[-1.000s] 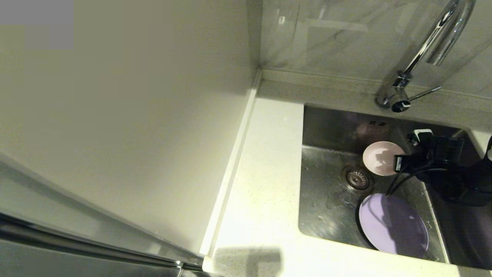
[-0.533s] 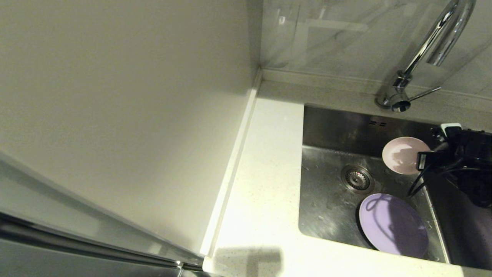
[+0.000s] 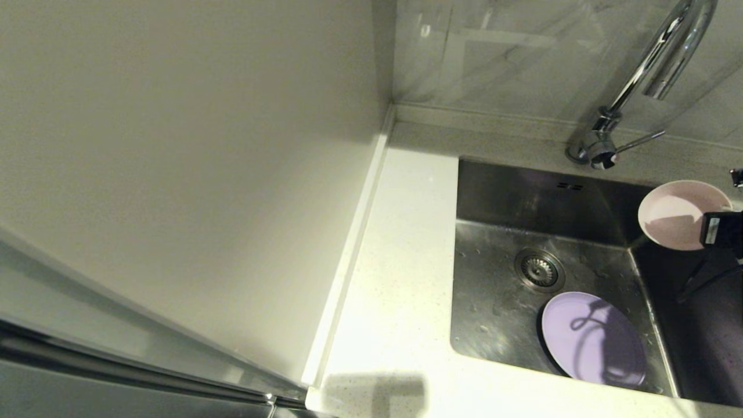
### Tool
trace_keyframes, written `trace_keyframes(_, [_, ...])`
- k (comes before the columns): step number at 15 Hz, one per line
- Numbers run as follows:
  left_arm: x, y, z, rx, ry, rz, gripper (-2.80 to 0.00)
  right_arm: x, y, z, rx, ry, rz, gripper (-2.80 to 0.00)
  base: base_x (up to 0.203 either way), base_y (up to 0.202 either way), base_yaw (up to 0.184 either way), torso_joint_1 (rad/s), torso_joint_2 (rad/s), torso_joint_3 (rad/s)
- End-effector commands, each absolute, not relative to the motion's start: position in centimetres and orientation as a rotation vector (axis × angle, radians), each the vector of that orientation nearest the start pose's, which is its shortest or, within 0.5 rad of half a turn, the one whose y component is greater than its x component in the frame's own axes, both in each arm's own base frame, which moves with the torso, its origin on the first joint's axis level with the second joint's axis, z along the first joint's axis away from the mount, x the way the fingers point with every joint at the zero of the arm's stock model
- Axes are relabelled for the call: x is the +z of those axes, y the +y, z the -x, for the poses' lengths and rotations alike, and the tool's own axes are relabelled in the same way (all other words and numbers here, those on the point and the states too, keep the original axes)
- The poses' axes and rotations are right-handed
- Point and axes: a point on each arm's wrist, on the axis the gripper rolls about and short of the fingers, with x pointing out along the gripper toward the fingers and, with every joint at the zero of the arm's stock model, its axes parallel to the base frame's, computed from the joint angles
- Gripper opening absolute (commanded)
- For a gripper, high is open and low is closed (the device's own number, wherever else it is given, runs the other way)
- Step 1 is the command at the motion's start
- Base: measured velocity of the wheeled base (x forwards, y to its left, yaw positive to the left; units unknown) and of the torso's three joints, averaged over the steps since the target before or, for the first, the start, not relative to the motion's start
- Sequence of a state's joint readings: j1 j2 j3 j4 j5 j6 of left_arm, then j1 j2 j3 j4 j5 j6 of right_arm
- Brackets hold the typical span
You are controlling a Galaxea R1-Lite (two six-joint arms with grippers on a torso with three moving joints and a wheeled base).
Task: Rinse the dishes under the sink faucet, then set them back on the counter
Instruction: Put a bowl back to the table from the sink
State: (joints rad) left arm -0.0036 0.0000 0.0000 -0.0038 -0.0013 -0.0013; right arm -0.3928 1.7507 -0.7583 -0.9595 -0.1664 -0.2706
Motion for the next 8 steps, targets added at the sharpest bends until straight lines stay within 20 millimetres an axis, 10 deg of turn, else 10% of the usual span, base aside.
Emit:
trace_keyframes(1, [7.5,0.0,2.3,-0.005,-0.002,0.002,-2.80,21.5,-12.1,-27.8,-0.584,-0.067,0.348,-2.80,0.000,0.000,0.000,0.000,0.00,0.000])
trace_keyframes(8, [7.5,0.0,2.3,-0.005,-0.002,0.002,-2.80,24.2,-11.5,-26.9,-0.622,-0.367,0.642,-2.80,0.000,0.000,0.000,0.000,0.00,0.000])
